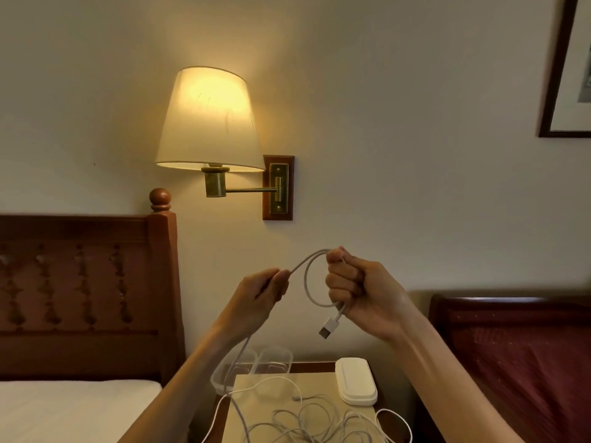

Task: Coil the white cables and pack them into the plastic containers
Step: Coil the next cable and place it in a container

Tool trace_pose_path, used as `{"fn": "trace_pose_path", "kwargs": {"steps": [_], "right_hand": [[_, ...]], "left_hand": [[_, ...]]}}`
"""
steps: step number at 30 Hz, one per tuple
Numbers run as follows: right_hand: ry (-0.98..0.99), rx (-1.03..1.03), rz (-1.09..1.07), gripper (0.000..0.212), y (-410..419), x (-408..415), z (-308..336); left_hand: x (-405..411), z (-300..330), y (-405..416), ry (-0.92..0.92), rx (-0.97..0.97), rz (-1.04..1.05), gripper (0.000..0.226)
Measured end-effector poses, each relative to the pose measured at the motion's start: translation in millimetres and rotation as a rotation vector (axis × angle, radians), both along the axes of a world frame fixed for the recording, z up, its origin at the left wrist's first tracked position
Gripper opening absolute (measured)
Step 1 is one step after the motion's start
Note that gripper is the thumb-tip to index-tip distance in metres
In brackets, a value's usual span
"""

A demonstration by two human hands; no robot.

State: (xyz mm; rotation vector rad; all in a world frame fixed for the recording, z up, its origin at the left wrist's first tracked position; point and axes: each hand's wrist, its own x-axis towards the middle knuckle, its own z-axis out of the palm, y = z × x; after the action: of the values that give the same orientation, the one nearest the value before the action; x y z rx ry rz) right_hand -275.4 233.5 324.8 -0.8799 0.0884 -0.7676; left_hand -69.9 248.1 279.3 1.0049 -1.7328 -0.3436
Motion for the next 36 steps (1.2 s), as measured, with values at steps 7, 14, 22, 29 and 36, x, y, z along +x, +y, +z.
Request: {"fn": "trace_pose_path", "kwargs": {"steps": [7, 14, 22, 29, 36], "right_hand": [[-0.023, 0.013, 0.015, 0.026, -14, -28, 20], [0.484, -0.469, -0.368, 0.034, -15, 1, -2], [0.61, -0.682, -0.398, 0.042, 4, 8, -8], [0.471, -0.424, -0.181, 0.042, 12, 4, 4], [-0.008, 0.011, -0.04, 0.034, -8, -12, 20]], "left_hand": [[29, -86, 10, -0.026, 0.254, 0.041, 0.028], [-30, -14, 49, -0.584, -0.044, -0.004, 0.038], [-22, 37, 29, -0.489, -0.458, 0.28, 0.033], [-20, 30, 7, -0.26, -0.402, 0.219, 0.036], [5, -27, -16, 0.018, -0.062, 0.029, 0.037]]}}
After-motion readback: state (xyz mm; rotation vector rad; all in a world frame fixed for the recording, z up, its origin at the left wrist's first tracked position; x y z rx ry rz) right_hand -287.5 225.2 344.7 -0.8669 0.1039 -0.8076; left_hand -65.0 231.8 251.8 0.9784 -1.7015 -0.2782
